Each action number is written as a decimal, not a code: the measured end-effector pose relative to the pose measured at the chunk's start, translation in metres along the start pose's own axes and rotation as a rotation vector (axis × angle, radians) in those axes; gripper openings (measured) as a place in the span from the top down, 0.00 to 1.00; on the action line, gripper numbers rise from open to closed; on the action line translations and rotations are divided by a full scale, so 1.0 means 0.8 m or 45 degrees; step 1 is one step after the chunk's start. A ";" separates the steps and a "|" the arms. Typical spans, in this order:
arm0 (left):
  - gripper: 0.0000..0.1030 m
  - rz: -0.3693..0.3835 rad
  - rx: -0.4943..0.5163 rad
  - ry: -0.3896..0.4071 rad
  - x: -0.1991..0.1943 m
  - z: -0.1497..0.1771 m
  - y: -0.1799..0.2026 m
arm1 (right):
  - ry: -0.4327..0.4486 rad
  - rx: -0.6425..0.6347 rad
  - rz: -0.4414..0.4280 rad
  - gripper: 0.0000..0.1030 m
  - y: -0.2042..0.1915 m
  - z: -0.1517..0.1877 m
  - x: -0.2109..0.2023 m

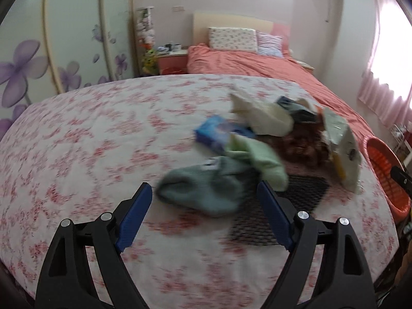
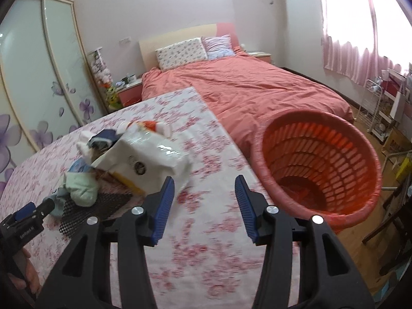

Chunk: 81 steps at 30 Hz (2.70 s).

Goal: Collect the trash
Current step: 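Return both tools to the table and reach the right tool toward the white snack bag, then grasp the white snack bag with the right tool while the left tool grasps the grey-green sock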

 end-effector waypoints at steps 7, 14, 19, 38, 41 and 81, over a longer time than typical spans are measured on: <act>0.20 -0.007 -0.028 -0.011 -0.004 0.012 -0.024 | -0.020 -0.115 -0.013 0.30 -0.052 0.005 0.030; 0.19 0.006 -0.047 -0.024 0.004 0.013 -0.036 | -0.060 -0.197 0.011 0.16 -0.092 0.004 0.063; 0.19 0.008 -0.061 -0.040 0.011 0.014 -0.040 | -0.112 -0.247 0.042 0.11 -0.109 0.003 0.081; 0.19 0.011 -0.056 -0.059 0.023 0.013 -0.038 | -0.094 -0.040 0.004 0.91 -0.048 -0.011 0.080; 0.19 0.013 -0.058 -0.063 0.026 0.013 -0.039 | -0.069 -0.007 -0.012 0.94 -0.039 -0.014 0.070; 0.81 0.286 -0.034 0.105 -0.071 -0.042 0.057 | 0.059 0.104 0.064 0.95 0.048 -0.024 -0.048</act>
Point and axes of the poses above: each gripper's, at about its wrist camera, not at the fingertips, and x roughly the way its jaws point, y to its right, z to its underside, the point moved 3 cm from there along x, roughly the way its jaws point, and after that the axes turned 5 degrees about y, right-handed, at the moved point
